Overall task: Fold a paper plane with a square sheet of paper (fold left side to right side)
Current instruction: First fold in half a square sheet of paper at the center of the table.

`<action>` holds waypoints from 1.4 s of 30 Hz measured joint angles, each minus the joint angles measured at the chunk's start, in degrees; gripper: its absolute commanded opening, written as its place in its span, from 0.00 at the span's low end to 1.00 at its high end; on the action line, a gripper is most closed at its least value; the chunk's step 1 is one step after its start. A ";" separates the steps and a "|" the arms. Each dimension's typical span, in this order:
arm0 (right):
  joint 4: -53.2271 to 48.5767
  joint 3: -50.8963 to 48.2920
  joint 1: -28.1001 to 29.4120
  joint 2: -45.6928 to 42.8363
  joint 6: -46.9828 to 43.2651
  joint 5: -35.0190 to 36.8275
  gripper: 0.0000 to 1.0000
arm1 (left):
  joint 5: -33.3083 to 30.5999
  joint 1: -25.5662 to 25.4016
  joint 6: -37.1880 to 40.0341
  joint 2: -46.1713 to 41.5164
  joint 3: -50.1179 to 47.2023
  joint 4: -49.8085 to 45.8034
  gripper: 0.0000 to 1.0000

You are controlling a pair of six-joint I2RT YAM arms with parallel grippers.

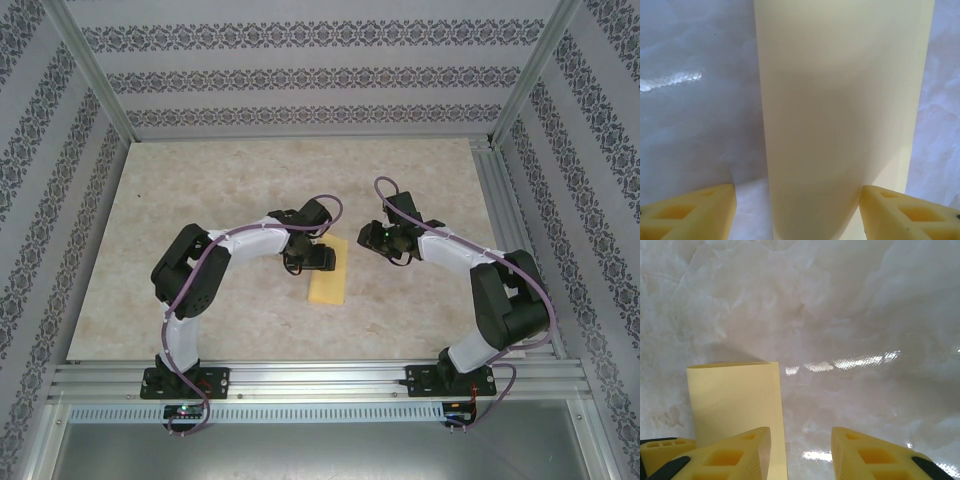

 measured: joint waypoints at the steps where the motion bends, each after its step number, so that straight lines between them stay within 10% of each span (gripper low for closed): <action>1: -0.07 -0.04 0.00 -0.09 0.00 0.00 0.37 | -0.13 -0.07 0.02 0.17 0.37 -0.39 0.69; 42: 0.90 -0.92 -0.20 0.15 0.24 -2.01 0.36 | -2.64 -1.18 -0.22 3.87 6.38 -6.75 0.72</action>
